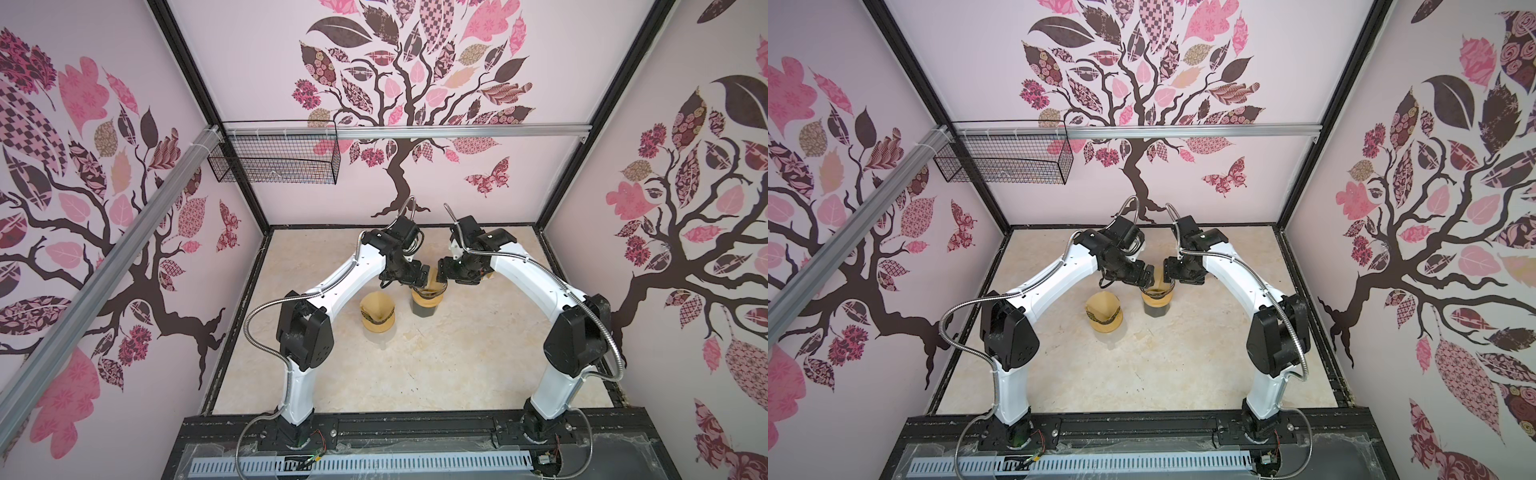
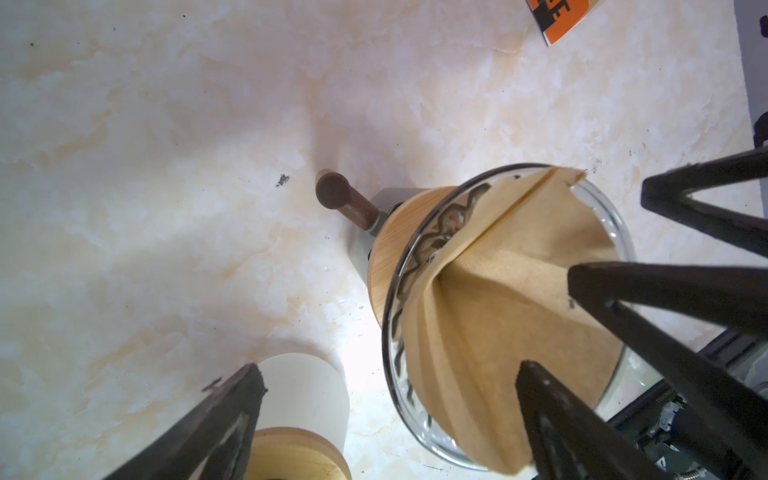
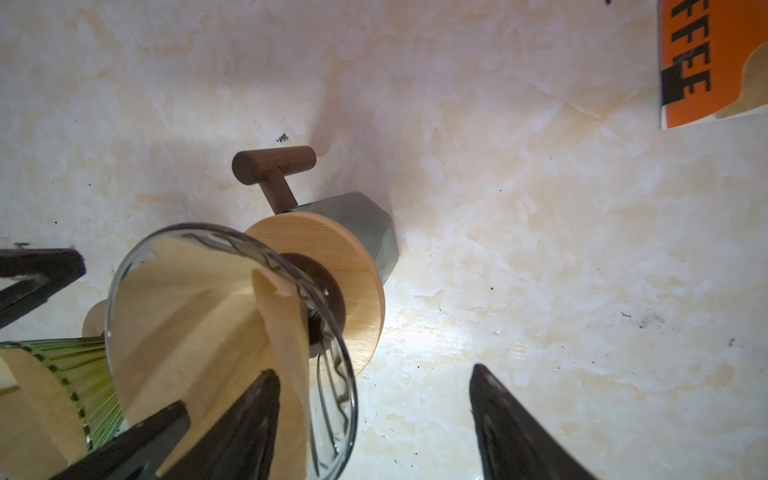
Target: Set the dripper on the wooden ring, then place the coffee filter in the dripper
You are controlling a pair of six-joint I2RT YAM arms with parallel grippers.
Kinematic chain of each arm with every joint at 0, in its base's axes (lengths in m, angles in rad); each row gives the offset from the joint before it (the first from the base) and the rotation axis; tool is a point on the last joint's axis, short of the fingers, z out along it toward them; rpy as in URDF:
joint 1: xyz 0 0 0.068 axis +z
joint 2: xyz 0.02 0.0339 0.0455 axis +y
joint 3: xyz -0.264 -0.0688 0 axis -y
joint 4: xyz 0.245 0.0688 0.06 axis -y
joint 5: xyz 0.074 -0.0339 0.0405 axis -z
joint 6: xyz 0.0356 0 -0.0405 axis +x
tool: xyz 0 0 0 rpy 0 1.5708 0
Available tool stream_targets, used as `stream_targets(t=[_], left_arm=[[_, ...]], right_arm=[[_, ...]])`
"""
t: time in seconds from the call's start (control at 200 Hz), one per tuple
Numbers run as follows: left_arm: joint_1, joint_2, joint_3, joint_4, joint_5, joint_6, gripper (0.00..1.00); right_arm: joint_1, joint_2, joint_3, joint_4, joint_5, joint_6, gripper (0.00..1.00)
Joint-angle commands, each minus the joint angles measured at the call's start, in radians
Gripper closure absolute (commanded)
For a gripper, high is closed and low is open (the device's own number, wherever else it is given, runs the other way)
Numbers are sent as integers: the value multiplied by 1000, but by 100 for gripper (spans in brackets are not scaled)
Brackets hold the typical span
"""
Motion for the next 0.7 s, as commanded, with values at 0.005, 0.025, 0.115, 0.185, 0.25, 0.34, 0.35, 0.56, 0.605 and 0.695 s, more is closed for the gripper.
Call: stream_targets(t=[0.005,0.025,0.115,0.185,0.25,0.34,0.35,0.56,0.605,0.695], left_arm=[[13,-33,44,4,25,-12,2],[15,-35,45,6,29,-13,2],[23,-51,49,11,46,-20,2],[29,-67,66,6,60,-24,2],[36,-89,80,3,70,-27,2],[56,-142,88,7,88,-35,2],[59,-149,88,8,91,-36,2],[147,-328,50,30,106,-50,2],[175,-364,29,33,102,-48,2],[254,-464,-54,58,124,-66,2]], right_arm=[[0,-63,47,-14,-6,-1,26],[-1,-63,47,-14,-7,-2,26],[0,-67,57,-18,-12,-2,26],[0,-70,71,-19,-10,1,26],[-1,-79,89,-21,-1,9,26],[-2,-97,112,-19,11,19,24],[-2,-100,117,-19,13,20,24],[-13,-200,128,31,62,38,17],[-21,-218,131,40,65,45,15],[-38,-252,140,48,67,56,11]])
